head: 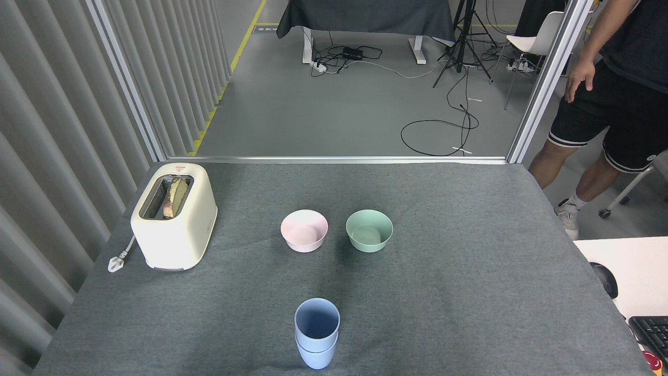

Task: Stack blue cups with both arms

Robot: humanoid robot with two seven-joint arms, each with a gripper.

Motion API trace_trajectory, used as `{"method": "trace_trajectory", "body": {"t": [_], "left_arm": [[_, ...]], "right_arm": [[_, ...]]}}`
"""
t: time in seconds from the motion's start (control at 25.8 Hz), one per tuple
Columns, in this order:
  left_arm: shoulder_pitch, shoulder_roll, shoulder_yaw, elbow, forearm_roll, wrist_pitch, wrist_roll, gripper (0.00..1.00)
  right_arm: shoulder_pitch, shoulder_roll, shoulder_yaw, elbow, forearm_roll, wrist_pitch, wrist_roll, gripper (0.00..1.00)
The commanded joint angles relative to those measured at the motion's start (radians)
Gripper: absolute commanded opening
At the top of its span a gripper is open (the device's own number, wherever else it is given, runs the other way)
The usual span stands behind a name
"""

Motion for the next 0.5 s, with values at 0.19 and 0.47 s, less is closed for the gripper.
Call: {"method": "trace_trajectory", "body": {"t": [0.19,0.47], "left_arm": [[0.001,0.005,-0.002,0.008,-0.011,-0.019,0.000,1.00],[0.000,0.017,-0.001,0.008,-0.011,-0.019,-0.002,1.00]], "right_arm": [[0.030,-0.003,-0.036,0.002,-0.008,-0.029,0.001,1.00],[0.031,-0.005,-0.036,0.001,-0.008,-0.033,0.000,1.00]]}}
